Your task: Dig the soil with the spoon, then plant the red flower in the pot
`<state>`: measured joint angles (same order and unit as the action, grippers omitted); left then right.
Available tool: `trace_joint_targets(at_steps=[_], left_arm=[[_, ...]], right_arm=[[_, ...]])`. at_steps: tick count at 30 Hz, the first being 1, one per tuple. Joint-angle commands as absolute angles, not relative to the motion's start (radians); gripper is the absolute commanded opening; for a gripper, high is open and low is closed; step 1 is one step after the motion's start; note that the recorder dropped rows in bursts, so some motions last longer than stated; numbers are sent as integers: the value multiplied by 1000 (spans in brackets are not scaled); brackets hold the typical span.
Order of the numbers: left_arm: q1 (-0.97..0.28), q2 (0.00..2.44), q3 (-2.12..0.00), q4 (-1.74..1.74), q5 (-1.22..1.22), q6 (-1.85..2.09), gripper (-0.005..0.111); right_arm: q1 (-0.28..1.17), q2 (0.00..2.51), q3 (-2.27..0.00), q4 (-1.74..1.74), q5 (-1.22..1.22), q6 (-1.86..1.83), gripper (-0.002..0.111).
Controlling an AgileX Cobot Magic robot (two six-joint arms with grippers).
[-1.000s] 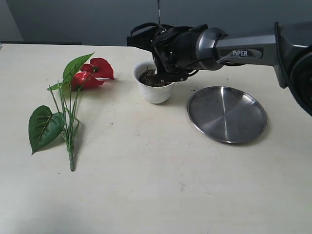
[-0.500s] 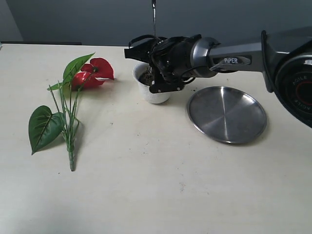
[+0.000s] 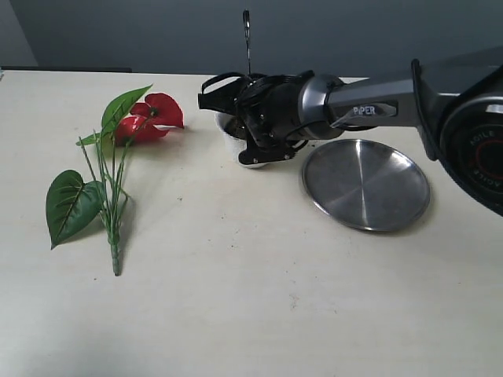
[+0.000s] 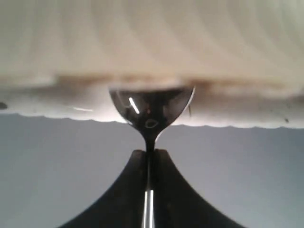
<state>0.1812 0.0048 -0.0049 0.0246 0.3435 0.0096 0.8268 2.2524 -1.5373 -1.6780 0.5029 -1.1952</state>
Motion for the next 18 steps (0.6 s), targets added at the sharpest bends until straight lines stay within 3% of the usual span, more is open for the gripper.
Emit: trace_joint_targets(at_steps=[1,18], left_arm=[[177,0,0,28,334,7,0],[177,0,0,28,334,7,0]], right_arm=[[833,2212,-1531,-1673,534,-1201,-1],[810,2194,-1601,-1700,484,-1201,-1]])
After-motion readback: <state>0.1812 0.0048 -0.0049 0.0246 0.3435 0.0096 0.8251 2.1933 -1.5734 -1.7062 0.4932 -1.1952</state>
